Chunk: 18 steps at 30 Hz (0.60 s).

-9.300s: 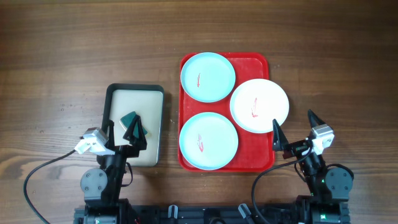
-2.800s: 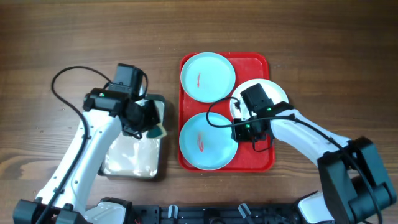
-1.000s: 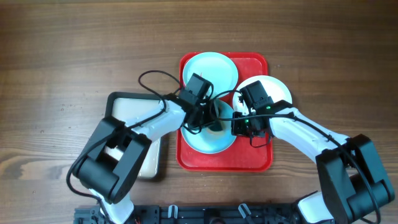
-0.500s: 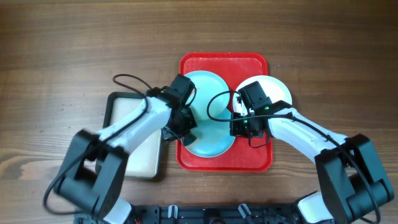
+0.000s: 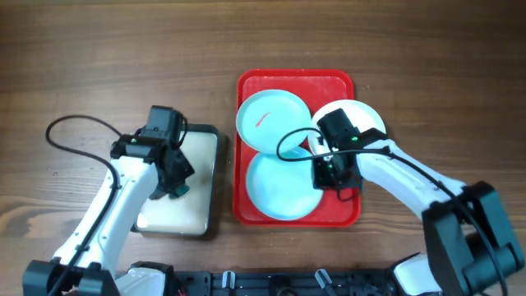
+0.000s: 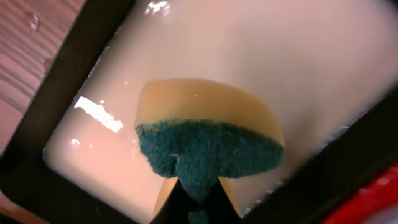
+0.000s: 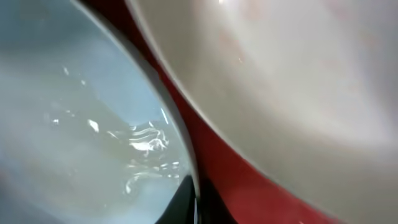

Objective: Clean dirty plates on tray and stack at the side

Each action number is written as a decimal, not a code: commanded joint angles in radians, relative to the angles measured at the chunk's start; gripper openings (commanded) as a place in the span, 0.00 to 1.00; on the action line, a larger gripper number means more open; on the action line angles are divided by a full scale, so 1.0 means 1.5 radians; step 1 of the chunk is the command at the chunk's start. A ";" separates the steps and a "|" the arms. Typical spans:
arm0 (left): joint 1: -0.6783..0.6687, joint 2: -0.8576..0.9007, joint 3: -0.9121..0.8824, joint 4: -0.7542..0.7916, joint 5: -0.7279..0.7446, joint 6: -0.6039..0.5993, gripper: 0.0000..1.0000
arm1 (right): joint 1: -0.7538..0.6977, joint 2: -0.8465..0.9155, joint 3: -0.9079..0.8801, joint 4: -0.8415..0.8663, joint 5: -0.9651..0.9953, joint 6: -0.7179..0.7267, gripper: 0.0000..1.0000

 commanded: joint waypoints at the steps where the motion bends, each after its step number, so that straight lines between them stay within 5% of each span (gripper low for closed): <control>1: 0.009 -0.002 -0.010 0.017 0.052 0.034 0.18 | 0.001 -0.102 0.033 -0.100 0.158 0.052 0.04; 5: 0.009 -0.032 0.019 0.006 0.094 0.054 0.51 | 0.001 -0.218 0.038 -0.168 0.247 0.088 0.04; 12: 0.009 -0.141 0.035 -0.006 0.121 0.054 0.71 | 0.110 -0.320 0.038 -0.098 0.375 0.036 0.04; 14: 0.009 -0.162 0.035 -0.004 0.121 0.054 1.00 | 0.173 -0.311 0.038 -0.072 0.447 0.031 0.04; 18: 0.009 -0.158 0.035 -0.004 0.121 0.054 1.00 | 0.319 -0.289 0.038 -0.063 0.624 0.028 0.04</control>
